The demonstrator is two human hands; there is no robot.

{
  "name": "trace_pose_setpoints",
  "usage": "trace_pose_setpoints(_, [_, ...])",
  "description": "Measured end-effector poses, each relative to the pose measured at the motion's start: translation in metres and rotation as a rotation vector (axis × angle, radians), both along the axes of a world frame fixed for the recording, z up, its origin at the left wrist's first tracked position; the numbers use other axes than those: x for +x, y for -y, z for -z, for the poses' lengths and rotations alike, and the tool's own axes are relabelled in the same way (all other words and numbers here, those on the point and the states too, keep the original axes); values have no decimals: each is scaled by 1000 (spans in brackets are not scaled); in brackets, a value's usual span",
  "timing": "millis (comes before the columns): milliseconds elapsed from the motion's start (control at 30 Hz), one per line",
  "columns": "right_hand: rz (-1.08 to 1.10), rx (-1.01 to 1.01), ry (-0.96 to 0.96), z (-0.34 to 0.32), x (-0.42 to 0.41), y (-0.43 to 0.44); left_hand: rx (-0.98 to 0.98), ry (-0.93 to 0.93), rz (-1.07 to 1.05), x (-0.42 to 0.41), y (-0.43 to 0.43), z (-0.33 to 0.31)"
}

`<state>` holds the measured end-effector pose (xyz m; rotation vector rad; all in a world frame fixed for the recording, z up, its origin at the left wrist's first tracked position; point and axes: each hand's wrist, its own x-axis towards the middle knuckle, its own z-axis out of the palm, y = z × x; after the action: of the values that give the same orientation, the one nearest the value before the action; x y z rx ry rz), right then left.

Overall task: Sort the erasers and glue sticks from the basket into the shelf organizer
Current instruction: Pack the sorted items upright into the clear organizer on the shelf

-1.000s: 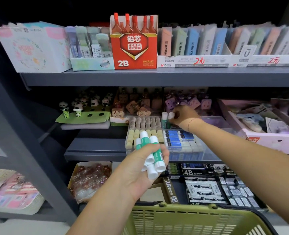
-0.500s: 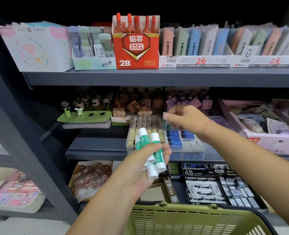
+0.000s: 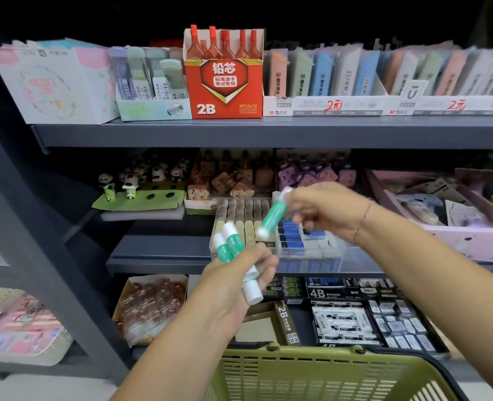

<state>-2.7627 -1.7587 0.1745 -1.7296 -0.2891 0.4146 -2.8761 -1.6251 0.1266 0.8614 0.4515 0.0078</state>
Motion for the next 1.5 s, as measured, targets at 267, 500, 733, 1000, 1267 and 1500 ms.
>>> trace_pose_setpoints(267, [286,-741,545,35,88,12,-102,-65,24,2,-2,0])
trace_pose_setpoints(500, [251,-791,532,53,99,-5,-123,-79,6,3,-2,1])
trace_pose_setpoints(733, [332,-810,547,41,93,-1,-15,-28,48,1,-1,0])
trace_pose_setpoints(1000, [-294,-190,170,20,-16,-11,188,76,95,-1,7,4])
trace_pose_setpoints(1267, [-213,-13,396,1,-19,13,170,22,-31,2,-1,11])
trace_pose_setpoints(1500, [308,-352,506,24,66,42,45,-77,30,-1,-1,9])
